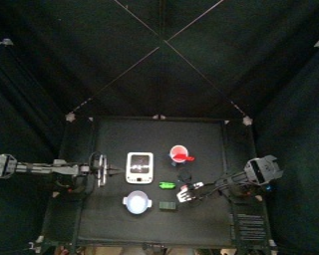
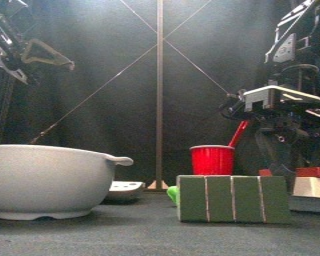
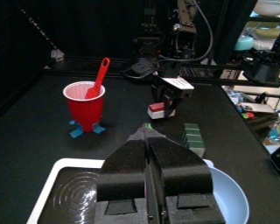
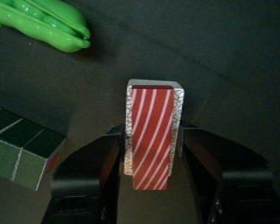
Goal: Place salmon sushi on stove
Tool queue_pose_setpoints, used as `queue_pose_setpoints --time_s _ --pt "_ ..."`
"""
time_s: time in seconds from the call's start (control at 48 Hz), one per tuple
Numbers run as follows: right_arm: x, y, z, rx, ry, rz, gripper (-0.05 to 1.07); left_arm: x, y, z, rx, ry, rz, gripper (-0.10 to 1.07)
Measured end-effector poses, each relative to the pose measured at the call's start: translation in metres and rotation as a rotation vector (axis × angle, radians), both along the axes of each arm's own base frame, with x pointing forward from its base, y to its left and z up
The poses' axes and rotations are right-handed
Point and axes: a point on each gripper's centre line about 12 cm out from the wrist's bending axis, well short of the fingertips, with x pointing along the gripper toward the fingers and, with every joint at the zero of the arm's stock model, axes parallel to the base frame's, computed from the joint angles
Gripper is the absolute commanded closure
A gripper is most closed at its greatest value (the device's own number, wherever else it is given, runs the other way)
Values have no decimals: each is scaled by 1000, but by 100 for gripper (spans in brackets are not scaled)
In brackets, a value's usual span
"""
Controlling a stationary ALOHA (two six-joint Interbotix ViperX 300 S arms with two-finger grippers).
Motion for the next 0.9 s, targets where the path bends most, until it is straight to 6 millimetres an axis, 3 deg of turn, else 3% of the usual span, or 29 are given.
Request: queue_pose_setpoints --time_s 0.229,0.479,0.688,0.896 --pt "9 -2 15 -36 -53 64 41 0 0 0 0 0 0 65" --pt "38 -15 45 -151 -151 220 41 0 0 0 0 0 2 65" --pt "63 -39 67 -208 -235 264 41 0 0 0 -1 -2 2 65" --pt "89 -71 69 -247 -289 285 41 0 0 -1 -3 1 1 65"
